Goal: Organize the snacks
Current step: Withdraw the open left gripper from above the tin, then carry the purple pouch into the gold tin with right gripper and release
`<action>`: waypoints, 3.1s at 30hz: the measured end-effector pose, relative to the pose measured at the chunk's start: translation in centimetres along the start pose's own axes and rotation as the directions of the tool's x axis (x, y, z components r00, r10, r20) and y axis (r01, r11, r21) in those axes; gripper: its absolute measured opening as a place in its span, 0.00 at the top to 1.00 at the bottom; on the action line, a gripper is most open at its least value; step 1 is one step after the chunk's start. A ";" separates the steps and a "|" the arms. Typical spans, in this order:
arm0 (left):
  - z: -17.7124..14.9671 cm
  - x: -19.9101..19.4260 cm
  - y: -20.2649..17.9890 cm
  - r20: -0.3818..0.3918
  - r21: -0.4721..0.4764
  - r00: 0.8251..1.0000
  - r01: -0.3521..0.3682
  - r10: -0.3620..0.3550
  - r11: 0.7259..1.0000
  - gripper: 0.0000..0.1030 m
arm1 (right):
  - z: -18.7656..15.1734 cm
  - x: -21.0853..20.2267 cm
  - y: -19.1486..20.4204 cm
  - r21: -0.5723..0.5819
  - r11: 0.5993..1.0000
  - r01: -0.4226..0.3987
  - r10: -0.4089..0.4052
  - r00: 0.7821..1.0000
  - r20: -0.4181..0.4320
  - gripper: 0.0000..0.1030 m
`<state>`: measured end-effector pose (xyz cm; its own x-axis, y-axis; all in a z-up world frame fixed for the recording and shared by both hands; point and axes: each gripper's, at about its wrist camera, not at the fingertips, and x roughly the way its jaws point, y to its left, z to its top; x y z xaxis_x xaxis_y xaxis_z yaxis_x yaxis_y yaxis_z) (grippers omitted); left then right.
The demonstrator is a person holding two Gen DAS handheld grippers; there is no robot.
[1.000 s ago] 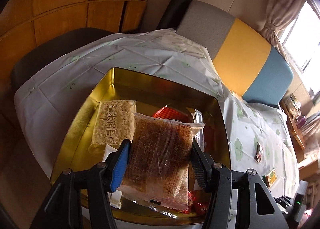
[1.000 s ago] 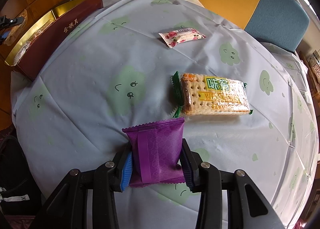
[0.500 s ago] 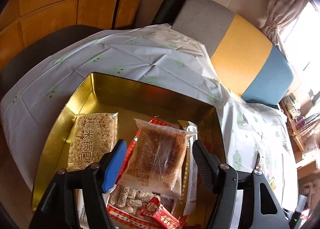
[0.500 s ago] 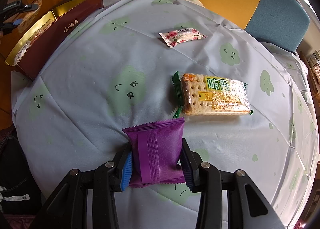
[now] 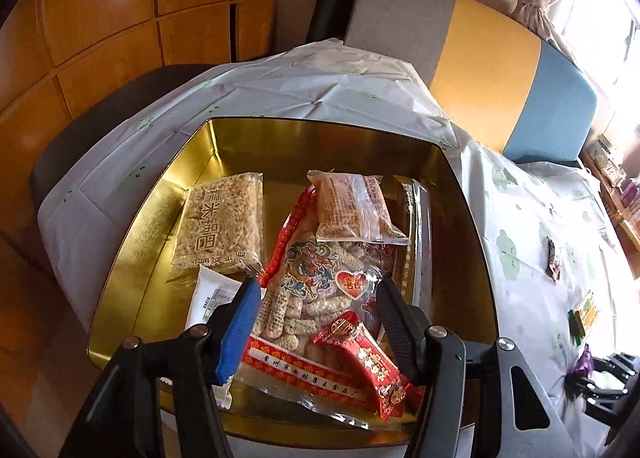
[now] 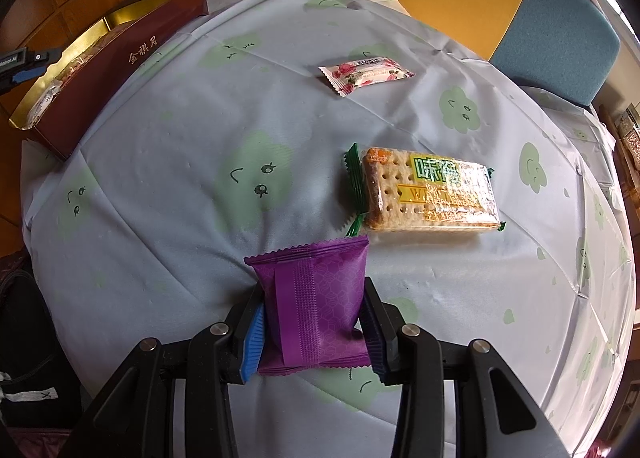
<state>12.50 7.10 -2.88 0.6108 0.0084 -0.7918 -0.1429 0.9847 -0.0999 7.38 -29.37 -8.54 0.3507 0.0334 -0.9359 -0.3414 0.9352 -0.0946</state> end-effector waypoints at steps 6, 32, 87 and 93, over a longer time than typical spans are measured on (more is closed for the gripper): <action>-1.4 -0.8 -1.3 -0.006 0.044 1.000 -0.003 0.003 0.999 0.41 | -0.1 -0.1 0.1 -0.006 1.000 0.007 -0.007 1.000 0.001 0.59; -3.7 -1.7 -1.6 -0.014 0.089 0.999 -0.030 0.031 0.996 0.41 | -0.2 -0.3 0.2 -0.017 1.000 0.014 -0.014 1.000 0.004 0.59; -3.4 -3.0 6.5 0.081 -0.098 0.992 -0.086 0.094 0.991 0.45 | 16.9 -0.7 22.2 -0.068 0.969 -0.237 0.245 0.957 0.156 0.58; -3.4 -2.9 6.4 0.078 -0.098 0.992 -0.093 0.101 0.991 0.45 | 16.5 0.1 22.2 -0.055 0.964 -0.260 0.266 0.954 0.139 0.54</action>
<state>7.16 12.77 -3.33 0.6519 0.1208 -0.7487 -0.2743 0.9579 -0.0843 14.25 -2.79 -5.08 0.3654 0.3295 -0.8705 -0.4684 0.8733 0.1340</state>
